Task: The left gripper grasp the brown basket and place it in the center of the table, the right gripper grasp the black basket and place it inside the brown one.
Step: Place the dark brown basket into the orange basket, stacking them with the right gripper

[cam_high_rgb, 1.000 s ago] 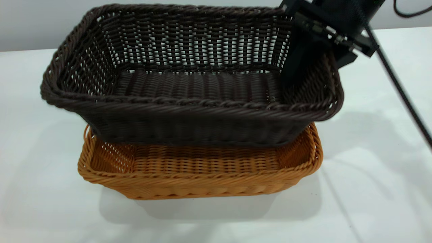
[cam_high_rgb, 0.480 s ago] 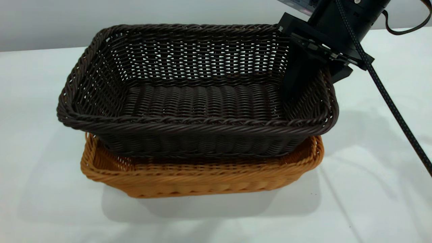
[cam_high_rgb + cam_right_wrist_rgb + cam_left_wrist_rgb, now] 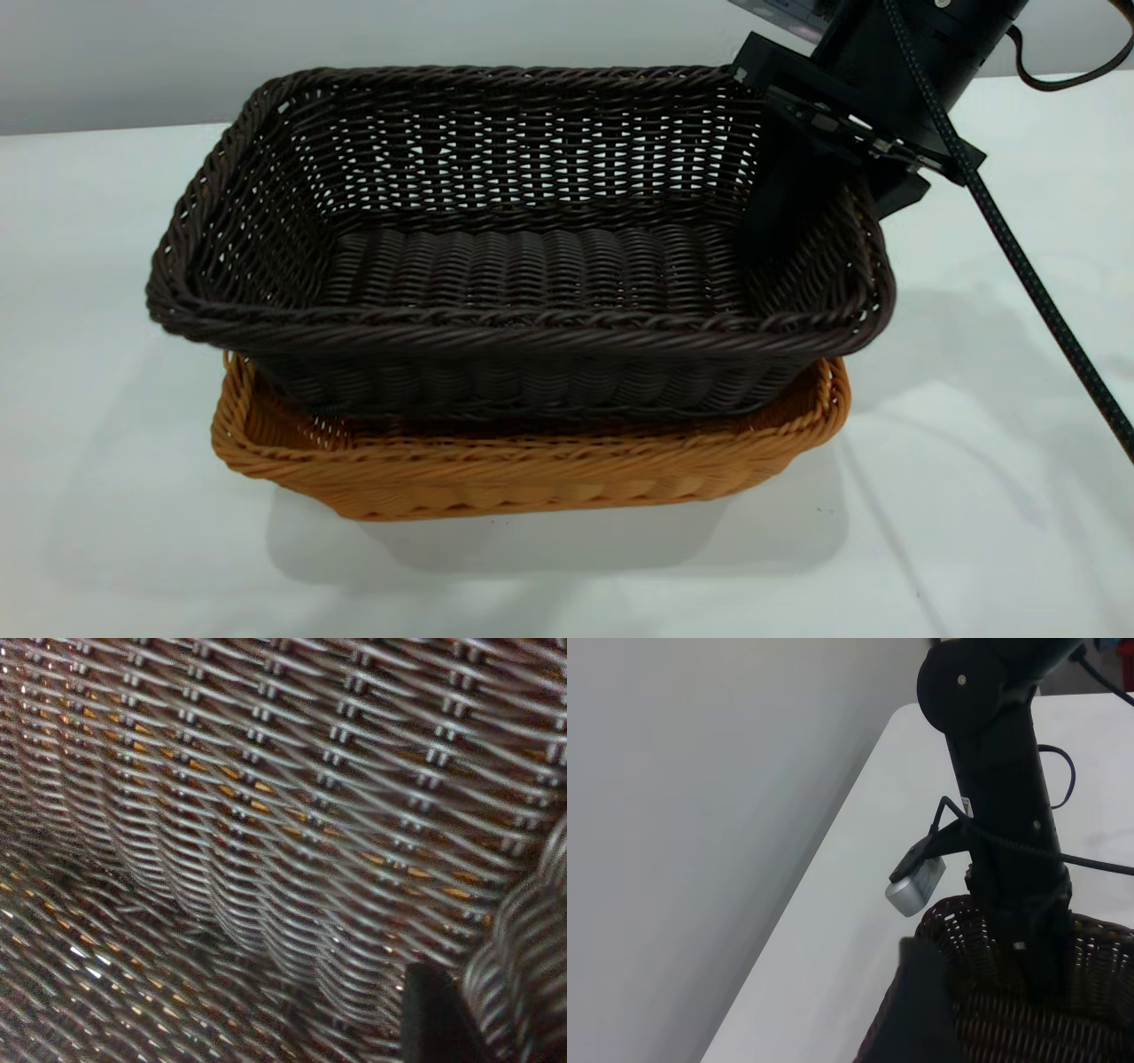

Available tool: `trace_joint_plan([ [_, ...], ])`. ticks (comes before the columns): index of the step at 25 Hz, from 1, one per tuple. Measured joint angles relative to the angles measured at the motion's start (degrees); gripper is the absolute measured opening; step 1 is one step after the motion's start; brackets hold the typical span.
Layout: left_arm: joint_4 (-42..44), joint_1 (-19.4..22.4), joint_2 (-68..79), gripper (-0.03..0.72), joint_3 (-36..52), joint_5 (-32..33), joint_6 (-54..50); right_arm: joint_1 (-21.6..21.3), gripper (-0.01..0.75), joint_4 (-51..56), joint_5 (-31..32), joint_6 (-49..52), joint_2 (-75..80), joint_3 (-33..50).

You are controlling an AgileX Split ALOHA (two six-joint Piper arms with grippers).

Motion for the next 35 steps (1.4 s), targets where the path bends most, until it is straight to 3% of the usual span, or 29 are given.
trace_joint_plan([
  [14,0.00,0.00,0.00,0.533,0.00,0.02,-0.06,0.00,0.247,-0.07,0.08,-2.28,0.00,0.00],
  [17,0.00,0.00,0.00,0.533,0.00,0.02,0.00,0.00,0.323,0.28,-0.35,-3.23,0.00,0.00],
  [23,0.00,0.00,0.00,0.533,0.00,-0.03,0.00,0.96,0.566,0.46,-0.36,-3.57,-0.11,0.00],
  [26,0.00,0.00,0.00,0.533,0.00,-0.19,-0.05,2.58,0.648,-0.77,-1.19,-3.54,-0.11,0.00],
  [35,0.05,0.00,0.00,0.533,0.00,-0.23,-0.05,4.51,0.689,-4.95,-1.85,-1.93,-0.11,0.00],
])
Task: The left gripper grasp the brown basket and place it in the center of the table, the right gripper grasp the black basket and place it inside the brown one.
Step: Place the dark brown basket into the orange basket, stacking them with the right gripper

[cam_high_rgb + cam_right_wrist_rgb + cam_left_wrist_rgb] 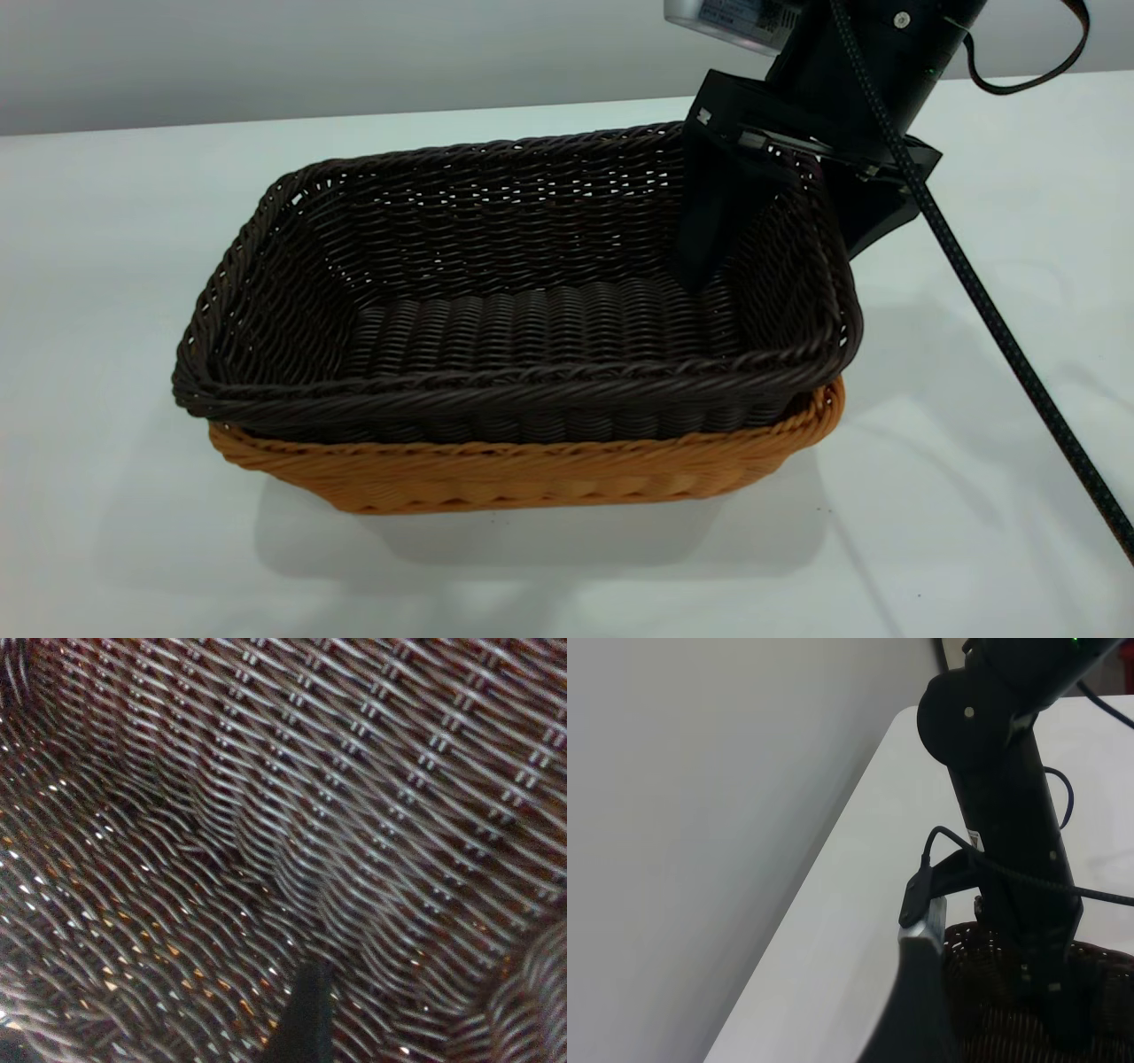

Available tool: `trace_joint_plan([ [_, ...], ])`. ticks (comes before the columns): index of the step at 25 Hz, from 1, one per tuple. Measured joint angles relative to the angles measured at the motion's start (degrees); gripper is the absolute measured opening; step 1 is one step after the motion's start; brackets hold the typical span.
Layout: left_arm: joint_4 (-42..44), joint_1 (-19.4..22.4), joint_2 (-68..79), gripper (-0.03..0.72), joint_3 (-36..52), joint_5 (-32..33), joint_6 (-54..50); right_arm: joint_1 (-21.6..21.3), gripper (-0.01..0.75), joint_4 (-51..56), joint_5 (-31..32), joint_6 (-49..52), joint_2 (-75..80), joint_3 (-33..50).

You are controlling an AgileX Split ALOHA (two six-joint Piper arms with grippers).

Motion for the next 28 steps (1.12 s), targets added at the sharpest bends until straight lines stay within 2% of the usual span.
trace_joint_plan([
  [11,0.00,0.00,-0.05,0.533,0.00,0.49,0.05,-0.01,0.689,-1.76,2.31,0.58,0.05,0.00],
  [19,0.00,0.00,-0.05,0.533,0.00,0.49,0.05,-0.01,0.691,-3.88,9.49,0.58,0.29,-3.01],
  [24,0.00,0.00,-0.05,0.533,0.00,0.62,0.05,-0.06,0.693,-2.12,8.92,0.58,0.29,-7.46],
  [28,0.06,0.00,-0.05,0.533,0.00,1.14,0.05,-0.06,0.693,-5.20,8.85,1.09,0.19,-8.85],
])
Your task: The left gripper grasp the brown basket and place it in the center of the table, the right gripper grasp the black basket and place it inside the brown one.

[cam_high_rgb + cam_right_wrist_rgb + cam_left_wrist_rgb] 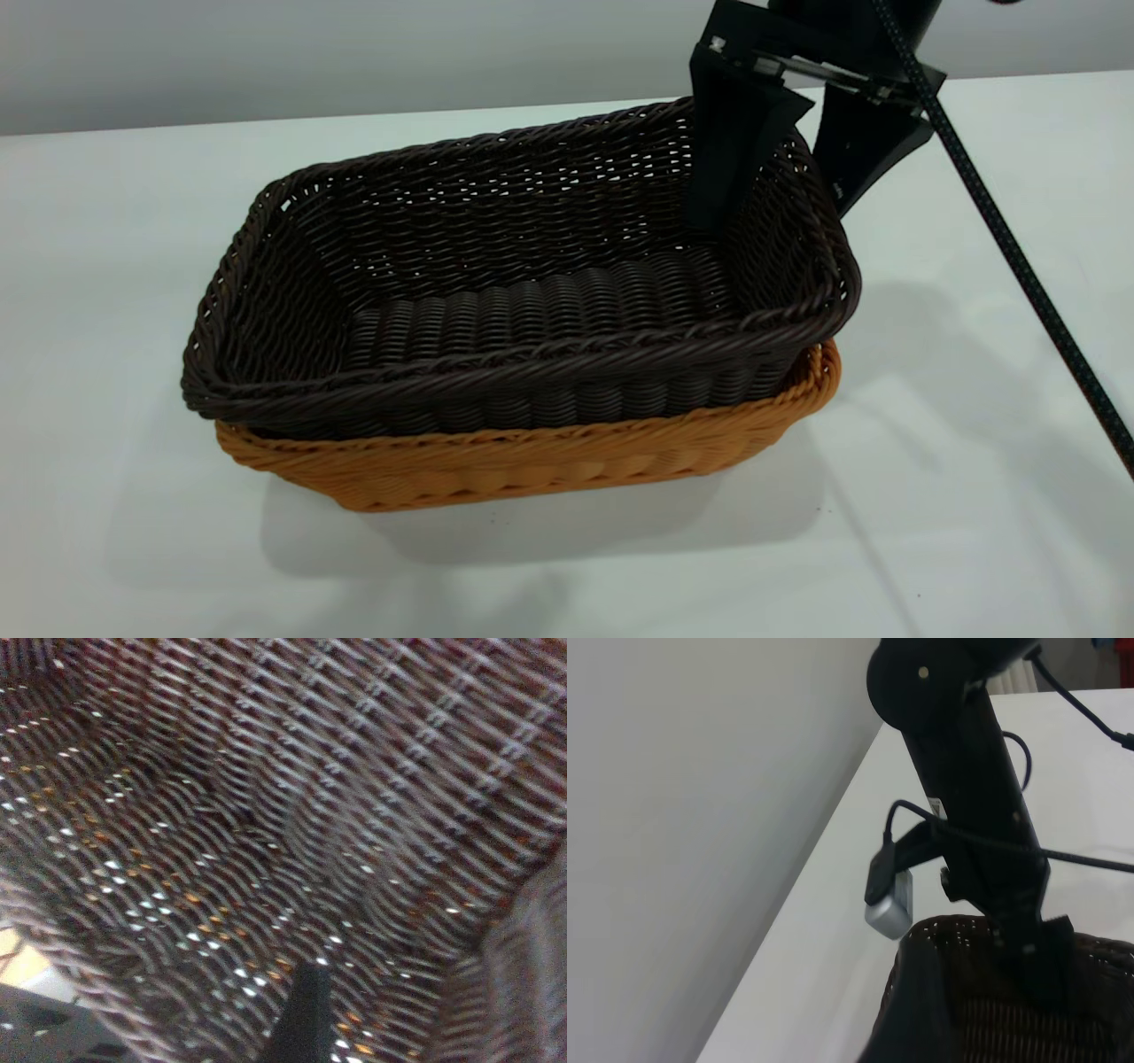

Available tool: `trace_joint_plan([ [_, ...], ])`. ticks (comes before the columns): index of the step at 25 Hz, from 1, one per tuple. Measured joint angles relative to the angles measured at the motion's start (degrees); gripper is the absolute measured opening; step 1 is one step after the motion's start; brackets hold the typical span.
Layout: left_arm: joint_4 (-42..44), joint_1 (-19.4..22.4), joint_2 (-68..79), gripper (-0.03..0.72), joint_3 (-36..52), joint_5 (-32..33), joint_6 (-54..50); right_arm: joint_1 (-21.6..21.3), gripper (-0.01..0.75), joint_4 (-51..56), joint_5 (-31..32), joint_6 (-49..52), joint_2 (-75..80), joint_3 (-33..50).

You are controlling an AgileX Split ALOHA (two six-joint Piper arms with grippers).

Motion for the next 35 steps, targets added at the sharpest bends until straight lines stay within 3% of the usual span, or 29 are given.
trace_joint_plan([
  [9,0.04,0.00,0.00,0.533,0.00,0.37,0.00,0.00,0.693,-8.59,0.02,3.34,-0.06,-0.13],
  [26,1.70,0.00,-1.22,0.518,0.00,0.57,-0.12,0.00,0.687,-6.23,0.03,3.77,-7.49,-2.95],
  [31,2.16,0.00,-5.03,0.377,0.00,3.27,-2.47,0.06,0.587,-3.61,0.03,3.77,-13.97,-2.95],
  [35,6.61,0.00,-8.50,0.160,0.00,9.08,-7.76,0.06,0.360,-2.38,0.08,3.77,-19.63,-2.95],
])
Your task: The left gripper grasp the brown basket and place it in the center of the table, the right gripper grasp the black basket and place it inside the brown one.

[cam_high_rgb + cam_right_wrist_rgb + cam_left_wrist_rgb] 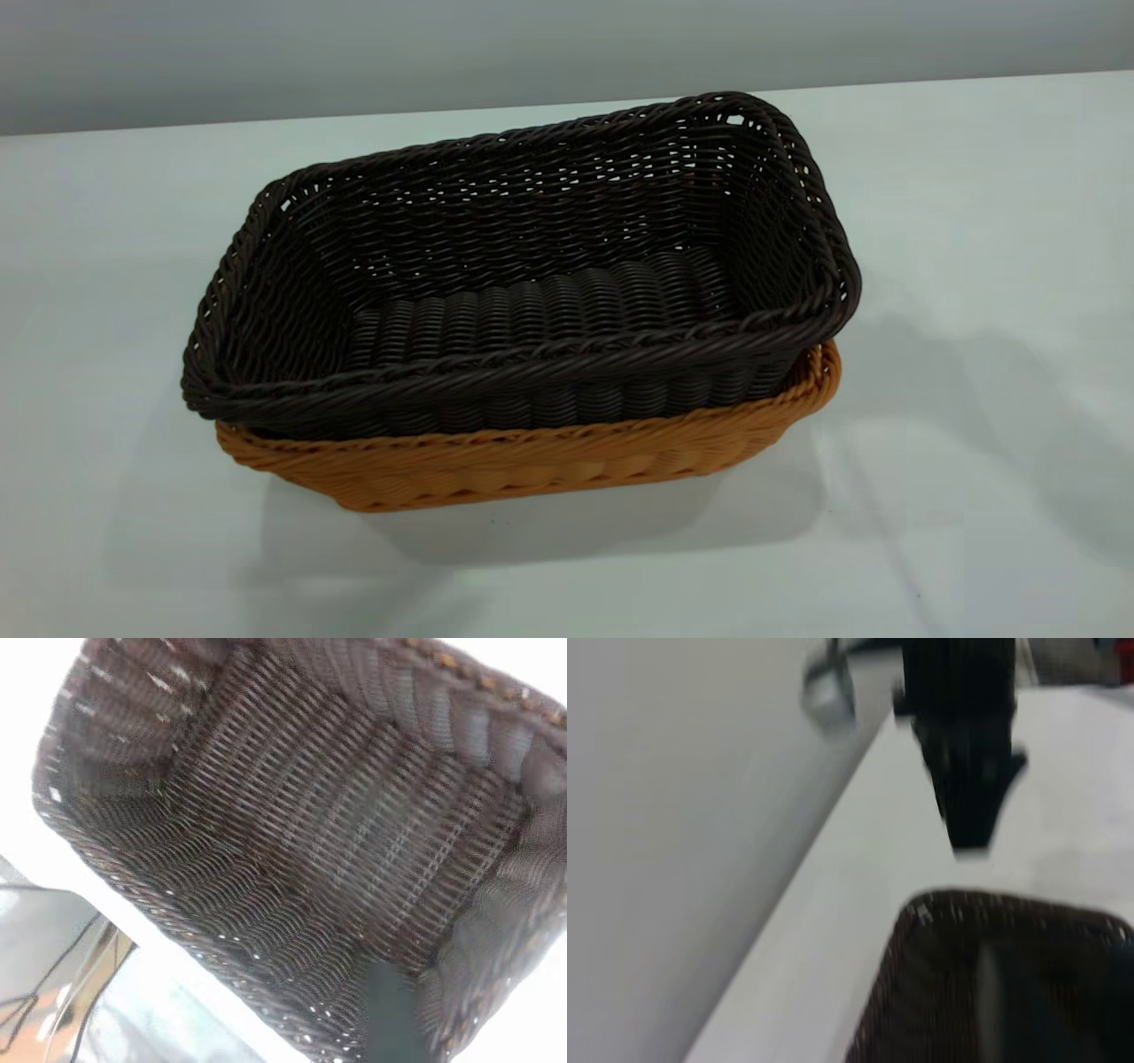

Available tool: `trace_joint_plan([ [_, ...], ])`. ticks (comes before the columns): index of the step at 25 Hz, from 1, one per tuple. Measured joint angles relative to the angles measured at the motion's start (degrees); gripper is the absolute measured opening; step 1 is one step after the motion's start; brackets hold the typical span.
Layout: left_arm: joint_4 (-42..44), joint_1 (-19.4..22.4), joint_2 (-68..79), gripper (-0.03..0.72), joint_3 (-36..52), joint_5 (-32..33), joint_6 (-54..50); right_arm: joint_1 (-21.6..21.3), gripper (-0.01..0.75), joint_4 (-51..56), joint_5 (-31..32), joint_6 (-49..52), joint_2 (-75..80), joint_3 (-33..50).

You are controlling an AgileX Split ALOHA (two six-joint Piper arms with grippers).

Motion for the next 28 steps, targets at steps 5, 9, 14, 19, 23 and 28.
trace_joint_plan([
  [5,7.24,0.00,-4.81,0.010,0.72,4.77,-8.65,0.00,0.048,0.25,0.11,0.00,-7.11,0.00],
  [9,12.11,0.00,-9.84,0.001,4.02,8.72,-16.29,1.73,0.008,1.79,0.10,-0.72,-13.30,0.00],
  [14,13.14,0.00,-16.90,0.000,9.65,11.12,-21.61,6.09,0.008,-2.21,-3.74,-3.92,-22.51,1.13],
  [19,13.14,0.00,-23.87,0.000,12.49,13.64,-25.97,6.83,0.007,-6.33,-8.78,-1.52,-34.25,8.22],
  [23,12.94,0.11,-26.94,-0.001,13.40,19.11,-25.97,6.83,0.007,-7.05,-13.68,-1.52,-45.54,18.21],
  [28,10.98,0.11,-27.05,-0.001,14.64,21.27,-26.82,6.83,0.006,-7.55,-14.64,-0.04,-59.69,32.89],
])
